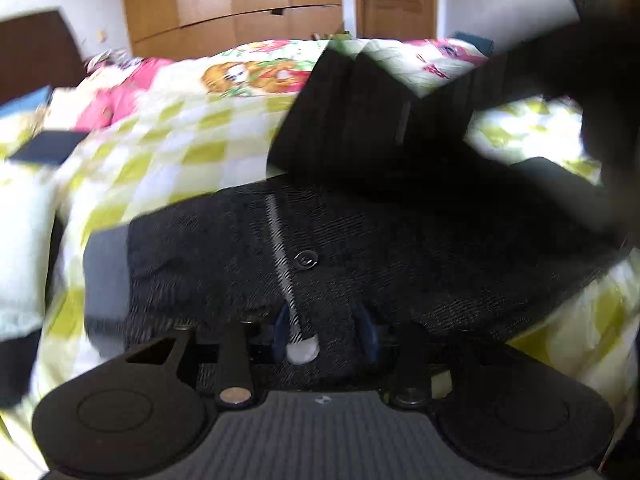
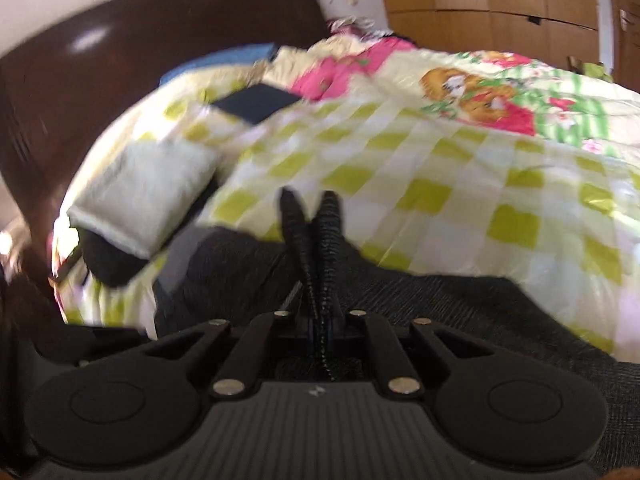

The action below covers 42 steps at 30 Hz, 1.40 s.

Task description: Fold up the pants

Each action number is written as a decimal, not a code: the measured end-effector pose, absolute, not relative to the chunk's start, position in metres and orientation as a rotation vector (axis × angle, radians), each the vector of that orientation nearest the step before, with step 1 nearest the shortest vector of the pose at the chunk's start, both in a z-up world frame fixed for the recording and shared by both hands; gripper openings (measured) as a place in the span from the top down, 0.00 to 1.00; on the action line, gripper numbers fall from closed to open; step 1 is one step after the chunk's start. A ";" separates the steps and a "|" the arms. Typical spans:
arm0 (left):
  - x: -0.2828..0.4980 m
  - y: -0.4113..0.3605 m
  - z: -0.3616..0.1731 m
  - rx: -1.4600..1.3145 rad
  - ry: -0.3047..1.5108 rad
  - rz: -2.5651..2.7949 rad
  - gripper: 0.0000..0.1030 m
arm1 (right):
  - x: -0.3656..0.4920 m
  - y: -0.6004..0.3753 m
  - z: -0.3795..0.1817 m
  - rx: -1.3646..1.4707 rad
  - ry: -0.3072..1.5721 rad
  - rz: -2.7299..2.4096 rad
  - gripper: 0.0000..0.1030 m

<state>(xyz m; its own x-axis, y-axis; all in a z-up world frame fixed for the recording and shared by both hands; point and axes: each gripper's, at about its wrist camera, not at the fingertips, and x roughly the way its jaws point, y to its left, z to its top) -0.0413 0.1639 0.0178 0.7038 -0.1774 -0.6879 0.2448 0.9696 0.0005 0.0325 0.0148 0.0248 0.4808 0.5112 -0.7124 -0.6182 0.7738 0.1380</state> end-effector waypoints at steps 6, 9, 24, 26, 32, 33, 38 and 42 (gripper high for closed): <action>-0.051 0.186 0.012 -0.010 0.738 -0.234 0.47 | 0.010 0.031 0.022 -0.314 0.784 0.640 0.88; -0.049 0.194 0.011 -0.049 0.732 -0.245 0.47 | 0.014 0.042 0.027 -0.363 0.768 0.623 0.88; -0.058 0.224 -0.001 -0.043 0.740 -0.176 0.47 | 0.035 0.065 0.089 -0.187 0.658 0.636 0.92; -0.057 0.230 -0.002 -0.081 0.751 -0.187 0.47 | 0.032 0.073 0.104 -0.177 0.615 0.664 0.92; -0.058 0.234 -0.004 -0.110 0.749 -0.193 0.47 | 0.023 0.142 0.078 -0.295 0.604 0.791 0.93; -0.059 0.233 -0.005 -0.111 0.748 -0.193 0.47 | 0.025 0.155 0.064 -0.321 0.629 0.798 0.93; -0.064 0.241 -0.006 -0.155 0.746 -0.204 0.46 | 0.037 0.176 0.020 -0.317 0.763 0.804 0.92; -0.069 0.249 -0.009 -0.172 0.736 -0.199 0.46 | 0.032 0.173 0.034 -0.278 0.734 0.808 0.92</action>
<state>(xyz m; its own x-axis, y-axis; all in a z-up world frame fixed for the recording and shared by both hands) -0.0692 0.2493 -0.0090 0.7239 -0.2392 -0.6471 0.1191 0.9672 -0.2243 0.0321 0.1733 0.0338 0.4650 0.5557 -0.6892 -0.7392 0.6721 0.0432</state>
